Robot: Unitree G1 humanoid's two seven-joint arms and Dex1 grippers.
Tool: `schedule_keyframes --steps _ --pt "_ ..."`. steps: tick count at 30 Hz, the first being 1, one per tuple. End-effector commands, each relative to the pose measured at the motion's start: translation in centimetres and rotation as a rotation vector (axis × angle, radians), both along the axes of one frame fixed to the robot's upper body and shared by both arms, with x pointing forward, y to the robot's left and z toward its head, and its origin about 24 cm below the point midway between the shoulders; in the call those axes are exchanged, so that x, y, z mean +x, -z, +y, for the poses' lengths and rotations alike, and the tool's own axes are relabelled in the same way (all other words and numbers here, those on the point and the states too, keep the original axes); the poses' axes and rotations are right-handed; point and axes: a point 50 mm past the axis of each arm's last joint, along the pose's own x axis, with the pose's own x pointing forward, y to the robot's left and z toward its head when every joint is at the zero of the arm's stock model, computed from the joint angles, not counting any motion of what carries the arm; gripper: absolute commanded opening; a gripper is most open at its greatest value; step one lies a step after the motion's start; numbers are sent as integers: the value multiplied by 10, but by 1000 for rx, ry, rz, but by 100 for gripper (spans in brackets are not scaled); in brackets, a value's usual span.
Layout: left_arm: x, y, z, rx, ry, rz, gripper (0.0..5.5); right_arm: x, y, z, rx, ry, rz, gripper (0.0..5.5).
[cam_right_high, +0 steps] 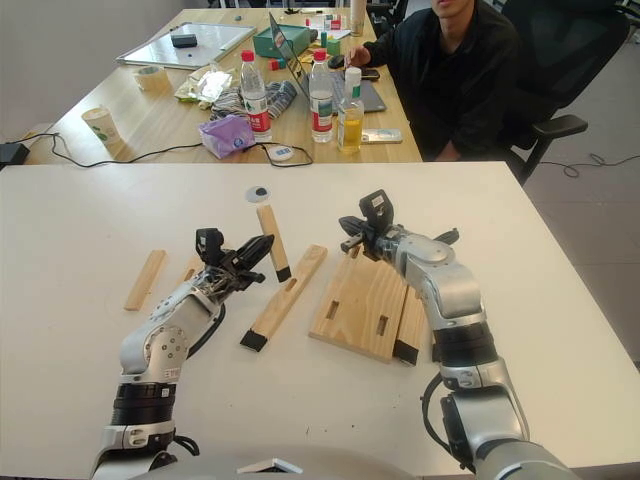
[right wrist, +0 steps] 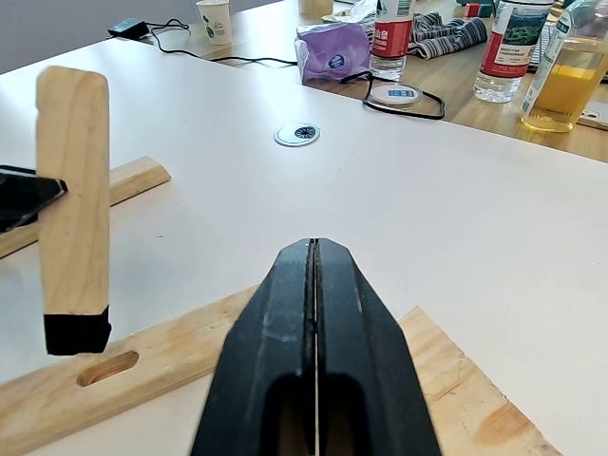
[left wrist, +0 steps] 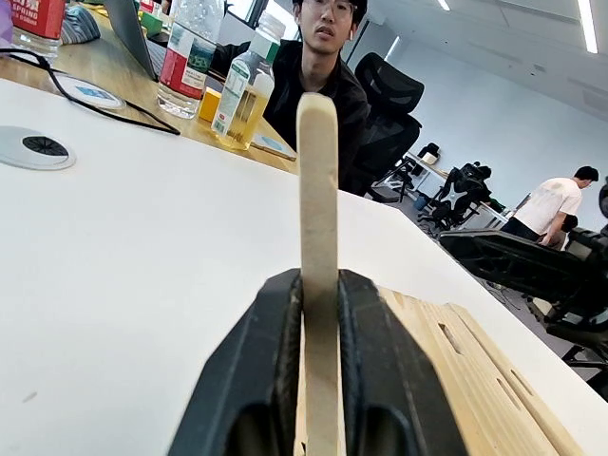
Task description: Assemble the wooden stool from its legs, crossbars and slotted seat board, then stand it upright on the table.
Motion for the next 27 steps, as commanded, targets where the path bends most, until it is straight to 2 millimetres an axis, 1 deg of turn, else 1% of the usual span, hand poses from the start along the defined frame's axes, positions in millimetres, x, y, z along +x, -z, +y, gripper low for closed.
schedule_keyframes --steps 1,5,12,19,23,27 --pt "2 9 -1 8 -14 16 38 4 -5 -5 -45 3 -17 0" --pt "1 10 -1 -13 -33 22 38 5 -5 -6 -59 -9 -14 0" --pt "-3 19 -5 44 -35 21 38 6 -4 -4 -73 -23 -16 0" --pt "-17 39 -13 255 -7 -5 38 4 -3 -4 -89 -35 -13 0" --pt "-24 44 -13 308 -28 -31 38 3 -1 -4 -94 -37 -11 0" --pt "-36 51 -20 334 -41 -27 38 1 -2 -4 -93 -38 -18 0"
